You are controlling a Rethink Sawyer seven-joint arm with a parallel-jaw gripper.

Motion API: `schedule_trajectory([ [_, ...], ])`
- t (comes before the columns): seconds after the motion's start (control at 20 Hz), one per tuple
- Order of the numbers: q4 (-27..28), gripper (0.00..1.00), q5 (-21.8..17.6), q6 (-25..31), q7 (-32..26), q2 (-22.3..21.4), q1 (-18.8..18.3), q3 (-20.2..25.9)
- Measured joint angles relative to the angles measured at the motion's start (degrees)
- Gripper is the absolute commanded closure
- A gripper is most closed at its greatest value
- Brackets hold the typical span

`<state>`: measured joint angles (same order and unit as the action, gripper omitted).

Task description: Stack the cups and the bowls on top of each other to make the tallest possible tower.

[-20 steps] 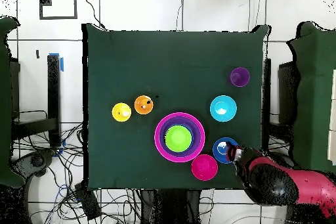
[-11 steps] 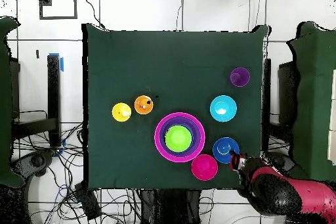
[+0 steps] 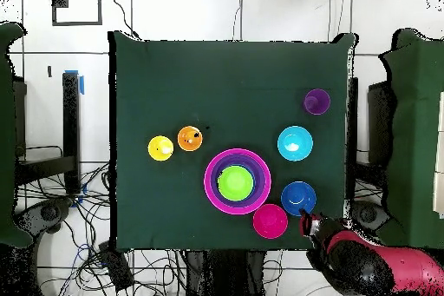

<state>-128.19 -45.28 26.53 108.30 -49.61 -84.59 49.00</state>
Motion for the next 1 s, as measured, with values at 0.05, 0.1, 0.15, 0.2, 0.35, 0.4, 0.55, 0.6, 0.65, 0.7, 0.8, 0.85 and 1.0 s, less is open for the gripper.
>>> schedule_trajectory([
  [0.05,-0.49,0.0,0.0,0.0,0.0,-0.11,-0.23,0.26],
  [0.1,-0.75,0.0,0.0,0.0,0.0,-0.16,-0.34,0.41],
  [0.15,-1.05,0.0,0.0,0.0,0.0,-0.22,-0.44,0.56],
  [0.2,-1.27,0.0,0.0,0.0,0.0,-0.24,-0.46,0.65],
  [0.35,-1.64,0.0,-0.15,0.0,0.0,-0.25,-0.48,0.78],
  [0.4,-1.7,0.0,-0.4,0.0,0.0,-0.24,-0.48,0.8],
  [0.55,-1.7,0.0,-1.13,0.0,0.0,-0.24,-0.48,0.8],
  [0.6,-1.7,0.0,-1.36,0.0,0.0,-0.24,-0.48,0.8],
  [0.65,-1.7,0.0,-1.5,0.0,0.0,-0.24,-0.48,0.8],
  [0.7,-1.7,0.0,-1.56,0.0,0.0,-0.24,-0.48,0.79],
  [0.8,-1.7,0.0,-1.55,0.0,0.0,-0.24,-0.48,0.8],
  [0.85,-1.7,0.0,-1.55,0.0,0.0,-0.24,-0.48,0.79],
  [1.0,-1.69,0.0,-1.7,0.0,0.0,0.36,-0.48,0.79],
])
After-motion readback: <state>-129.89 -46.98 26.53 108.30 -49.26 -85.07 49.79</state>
